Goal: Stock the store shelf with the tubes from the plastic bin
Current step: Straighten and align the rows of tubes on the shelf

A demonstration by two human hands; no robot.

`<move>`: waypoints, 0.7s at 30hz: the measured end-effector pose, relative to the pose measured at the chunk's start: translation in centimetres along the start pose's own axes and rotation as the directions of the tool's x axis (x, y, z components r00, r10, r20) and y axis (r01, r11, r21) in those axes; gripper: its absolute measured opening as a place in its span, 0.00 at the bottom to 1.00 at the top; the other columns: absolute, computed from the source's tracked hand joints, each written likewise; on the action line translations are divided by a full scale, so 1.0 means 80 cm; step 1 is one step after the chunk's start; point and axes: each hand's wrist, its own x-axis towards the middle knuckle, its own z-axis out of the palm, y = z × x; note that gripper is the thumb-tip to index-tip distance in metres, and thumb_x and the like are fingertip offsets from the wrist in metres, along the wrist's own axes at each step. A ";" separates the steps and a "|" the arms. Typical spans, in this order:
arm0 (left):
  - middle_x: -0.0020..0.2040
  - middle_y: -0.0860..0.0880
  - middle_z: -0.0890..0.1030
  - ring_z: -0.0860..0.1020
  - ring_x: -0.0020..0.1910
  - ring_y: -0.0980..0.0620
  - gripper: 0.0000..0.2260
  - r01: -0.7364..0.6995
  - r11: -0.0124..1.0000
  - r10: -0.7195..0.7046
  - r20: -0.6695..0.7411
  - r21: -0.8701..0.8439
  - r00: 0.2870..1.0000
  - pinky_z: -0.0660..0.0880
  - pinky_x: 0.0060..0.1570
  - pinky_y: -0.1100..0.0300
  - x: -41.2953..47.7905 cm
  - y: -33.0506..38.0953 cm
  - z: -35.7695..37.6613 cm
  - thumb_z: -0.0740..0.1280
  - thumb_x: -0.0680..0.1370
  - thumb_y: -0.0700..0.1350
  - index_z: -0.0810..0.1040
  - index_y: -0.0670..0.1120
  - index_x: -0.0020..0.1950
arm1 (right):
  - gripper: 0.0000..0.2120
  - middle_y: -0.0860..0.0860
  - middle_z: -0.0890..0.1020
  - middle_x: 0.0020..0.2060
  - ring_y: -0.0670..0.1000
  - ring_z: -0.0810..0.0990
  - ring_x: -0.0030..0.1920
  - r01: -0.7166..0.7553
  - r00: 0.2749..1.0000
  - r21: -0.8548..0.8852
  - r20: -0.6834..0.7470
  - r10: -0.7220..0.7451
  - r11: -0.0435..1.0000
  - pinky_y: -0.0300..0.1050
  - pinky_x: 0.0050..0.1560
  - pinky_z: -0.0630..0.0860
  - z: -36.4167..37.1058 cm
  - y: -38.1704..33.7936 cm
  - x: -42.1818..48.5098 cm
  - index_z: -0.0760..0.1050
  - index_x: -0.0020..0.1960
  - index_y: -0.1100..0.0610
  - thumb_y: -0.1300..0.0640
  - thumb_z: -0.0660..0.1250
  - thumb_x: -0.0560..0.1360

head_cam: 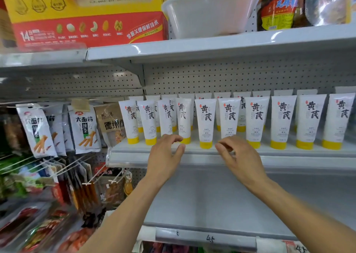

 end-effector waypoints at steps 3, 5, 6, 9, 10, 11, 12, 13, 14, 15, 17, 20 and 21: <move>0.54 0.53 0.77 0.75 0.54 0.53 0.09 0.055 0.998 -0.054 -0.042 0.019 0.998 0.72 0.54 0.56 0.002 -0.018 -0.017 0.67 0.77 0.46 0.77 0.49 0.57 | 0.07 0.46 0.78 0.45 0.48 0.75 0.49 0.043 0.996 0.034 0.072 -0.046 0.998 0.47 0.47 0.74 0.026 -0.033 0.007 0.77 0.51 0.50 0.50 0.63 0.78; 0.57 0.53 0.76 0.75 0.55 0.54 0.12 0.080 0.997 -0.080 -0.022 0.021 0.997 0.71 0.53 0.59 0.002 -0.030 -0.026 0.67 0.77 0.46 0.75 0.50 0.61 | 0.11 0.48 0.79 0.49 0.50 0.76 0.52 0.062 0.993 0.053 0.097 -0.067 0.997 0.48 0.51 0.74 0.042 -0.055 0.014 0.77 0.56 0.51 0.50 0.62 0.76; 0.58 0.53 0.76 0.75 0.56 0.55 0.13 0.072 0.997 -0.071 -0.015 0.020 0.997 0.71 0.53 0.60 0.003 -0.035 -0.032 0.67 0.77 0.47 0.75 0.50 0.62 | 0.13 0.49 0.79 0.50 0.51 0.76 0.53 0.071 0.992 0.048 0.097 -0.076 0.996 0.49 0.51 0.75 0.048 -0.066 0.020 0.77 0.57 0.52 0.51 0.61 0.75; 0.58 0.54 0.76 0.76 0.53 0.56 0.13 -0.010 0.997 0.012 -0.035 0.082 0.999 0.72 0.51 0.59 0.021 -0.042 -0.058 0.66 0.78 0.48 0.74 0.50 0.62 | 0.13 0.51 0.80 0.50 0.56 0.77 0.52 0.130 0.991 -0.079 0.017 -0.129 0.988 0.53 0.49 0.75 0.053 -0.091 0.047 0.77 0.57 0.53 0.54 0.62 0.73; 0.58 0.54 0.76 0.76 0.52 0.56 0.14 -0.024 0.995 0.028 -0.048 0.095 0.998 0.72 0.51 0.57 0.032 -0.042 -0.068 0.66 0.78 0.48 0.74 0.50 0.63 | 0.13 0.51 0.80 0.50 0.57 0.77 0.52 0.148 0.988 -0.146 -0.014 -0.152 0.978 0.53 0.49 0.74 0.050 -0.097 0.060 0.77 0.56 0.53 0.54 0.63 0.73; 0.58 0.55 0.75 0.77 0.50 0.55 0.14 -0.021 0.996 0.026 -0.051 0.089 0.998 0.73 0.50 0.56 0.043 -0.042 -0.077 0.66 0.78 0.49 0.73 0.50 0.63 | 0.13 0.51 0.80 0.50 0.57 0.77 0.52 0.160 0.984 -0.207 -0.041 -0.172 0.965 0.53 0.50 0.72 0.047 -0.103 0.075 0.77 0.56 0.53 0.55 0.64 0.72; 0.57 0.56 0.76 0.79 0.48 0.55 0.14 0.001 0.998 0.002 -0.047 0.067 0.999 0.75 0.50 0.56 0.055 -0.040 -0.085 0.66 0.78 0.49 0.73 0.50 0.63 | 0.13 0.52 0.80 0.50 0.58 0.77 0.53 0.167 0.980 -0.261 -0.062 -0.189 0.951 0.53 0.51 0.70 0.043 -0.109 0.090 0.77 0.56 0.53 0.56 0.65 0.72; 0.56 0.56 0.77 0.80 0.45 0.53 0.14 0.035 0.999 -0.035 -0.036 0.022 0.999 0.76 0.49 0.54 0.066 -0.039 -0.091 0.66 0.78 0.49 0.73 0.50 0.63 | 0.13 0.52 0.80 0.51 0.58 0.76 0.53 0.166 0.979 -0.305 -0.066 -0.195 0.938 0.52 0.52 0.69 0.039 -0.114 0.104 0.77 0.57 0.54 0.57 0.66 0.73; 0.54 0.56 0.78 0.82 0.41 0.50 0.13 0.079 0.996 -0.079 -0.013 -0.046 0.997 0.78 0.47 0.51 0.075 -0.038 -0.093 0.66 0.78 0.50 0.74 0.50 0.62 | 0.13 0.53 0.80 0.51 0.58 0.75 0.55 0.151 0.982 -0.336 -0.057 -0.180 0.930 0.51 0.52 0.69 0.037 -0.121 0.116 0.77 0.58 0.55 0.57 0.66 0.74; 0.51 0.54 0.80 0.83 0.36 0.47 0.12 0.120 0.986 -0.119 0.020 -0.118 0.993 0.80 0.44 0.47 0.080 -0.037 -0.094 0.66 0.78 0.49 0.75 0.49 0.60 | 0.12 0.53 0.80 0.52 0.57 0.75 0.55 0.123 0.989 -0.343 -0.038 -0.145 0.931 0.51 0.51 0.69 0.035 -0.128 0.125 0.77 0.58 0.55 0.57 0.65 0.76; 0.49 0.53 0.80 0.82 0.28 0.47 0.10 0.169 0.971 -0.157 0.081 -0.172 0.984 0.80 0.39 0.45 0.078 -0.034 -0.088 0.65 0.78 0.49 0.76 0.47 0.57 | 0.11 0.52 0.80 0.53 0.55 0.74 0.55 0.056 0.998 -0.315 -0.017 -0.065 0.947 0.50 0.49 0.73 0.037 -0.141 0.126 0.76 0.58 0.54 0.56 0.61 0.78; 0.54 0.55 0.81 0.83 0.36 0.49 0.11 0.106 0.990 -0.101 0.061 -0.087 0.993 0.79 0.43 0.50 0.054 -0.040 -0.069 0.64 0.78 0.52 0.77 0.50 0.58 | 0.12 0.51 0.78 0.52 0.54 0.73 0.56 -0.017 0.999 -0.326 0.026 0.027 0.945 0.47 0.45 0.74 0.055 -0.148 0.096 0.75 0.60 0.51 0.53 0.57 0.79; 0.55 0.55 0.81 0.83 0.42 0.50 0.11 0.071 0.996 -0.069 0.051 -0.045 0.996 0.78 0.47 0.51 0.046 -0.045 -0.063 0.63 0.78 0.52 0.77 0.52 0.58 | 0.13 0.52 0.78 0.53 0.54 0.72 0.57 -0.035 0.997 -0.335 0.059 0.058 0.942 0.47 0.45 0.73 0.064 -0.146 0.083 0.73 0.61 0.50 0.52 0.57 0.79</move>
